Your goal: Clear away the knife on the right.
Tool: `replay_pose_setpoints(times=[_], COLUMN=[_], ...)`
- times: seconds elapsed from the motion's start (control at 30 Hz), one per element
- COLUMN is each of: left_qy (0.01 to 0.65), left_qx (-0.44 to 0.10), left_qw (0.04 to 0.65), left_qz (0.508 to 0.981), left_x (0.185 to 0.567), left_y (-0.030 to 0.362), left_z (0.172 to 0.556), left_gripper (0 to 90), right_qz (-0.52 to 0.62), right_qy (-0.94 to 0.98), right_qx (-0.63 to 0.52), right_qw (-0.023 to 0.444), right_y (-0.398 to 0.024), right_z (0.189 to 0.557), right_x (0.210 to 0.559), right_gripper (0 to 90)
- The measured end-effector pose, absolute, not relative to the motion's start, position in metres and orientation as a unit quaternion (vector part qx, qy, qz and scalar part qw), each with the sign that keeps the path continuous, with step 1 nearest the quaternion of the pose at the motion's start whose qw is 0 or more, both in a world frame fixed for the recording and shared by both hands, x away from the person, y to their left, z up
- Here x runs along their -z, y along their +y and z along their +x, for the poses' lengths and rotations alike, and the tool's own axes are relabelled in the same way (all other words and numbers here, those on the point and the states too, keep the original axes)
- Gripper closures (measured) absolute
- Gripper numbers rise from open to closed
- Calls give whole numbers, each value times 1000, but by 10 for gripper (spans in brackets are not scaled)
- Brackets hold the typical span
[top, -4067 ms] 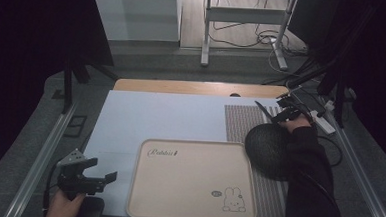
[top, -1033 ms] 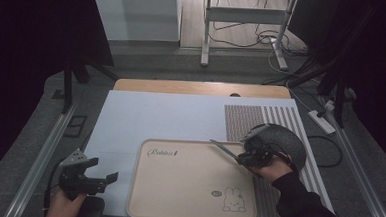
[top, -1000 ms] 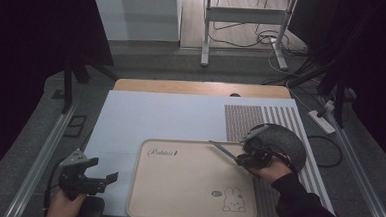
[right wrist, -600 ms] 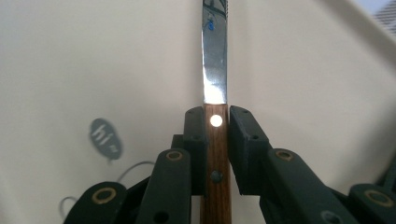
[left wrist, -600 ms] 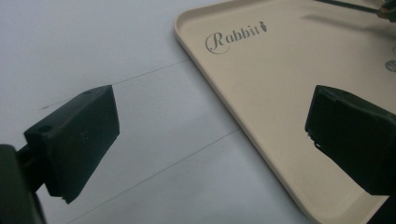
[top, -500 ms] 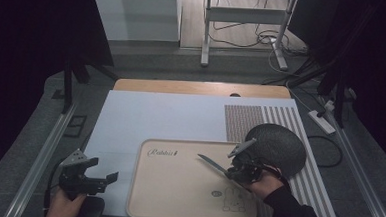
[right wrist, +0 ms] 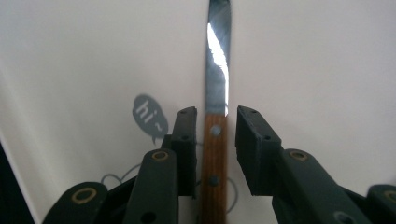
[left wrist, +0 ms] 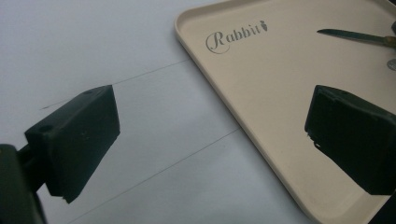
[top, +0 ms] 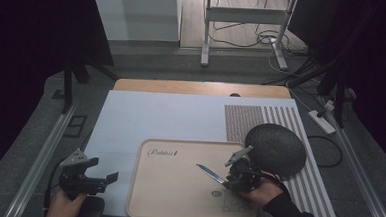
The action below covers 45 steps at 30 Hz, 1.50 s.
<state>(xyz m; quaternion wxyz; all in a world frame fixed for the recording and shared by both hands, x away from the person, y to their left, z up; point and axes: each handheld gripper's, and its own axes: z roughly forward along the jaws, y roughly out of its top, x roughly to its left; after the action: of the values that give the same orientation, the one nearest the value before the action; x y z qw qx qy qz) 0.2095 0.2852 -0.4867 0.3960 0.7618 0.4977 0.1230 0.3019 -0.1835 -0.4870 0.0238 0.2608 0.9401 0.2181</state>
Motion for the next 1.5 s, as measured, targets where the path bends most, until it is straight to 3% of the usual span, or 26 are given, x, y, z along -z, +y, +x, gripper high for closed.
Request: replay_pose_setpoints(times=[0.2, 0.47, 1.5], left_qy=[498, 497, 494], left_qx=[-123, -123, -125], left_qw=[395, 394, 390], left_qz=[762, 763, 767], left_x=[487, 487, 487], left_y=[285, 285, 283], left_z=[210, 210, 210], left_gripper=[34, 36, 37], right_qz=[231, 188, 301], right_qy=[944, 963, 933], right_qx=[-236, -195, -195], right_qw=[21, 19, 18], right_y=[-171, -147, -225], right_z=[302, 306, 337], right_x=[477, 496, 495], right_gripper=[893, 893, 892])
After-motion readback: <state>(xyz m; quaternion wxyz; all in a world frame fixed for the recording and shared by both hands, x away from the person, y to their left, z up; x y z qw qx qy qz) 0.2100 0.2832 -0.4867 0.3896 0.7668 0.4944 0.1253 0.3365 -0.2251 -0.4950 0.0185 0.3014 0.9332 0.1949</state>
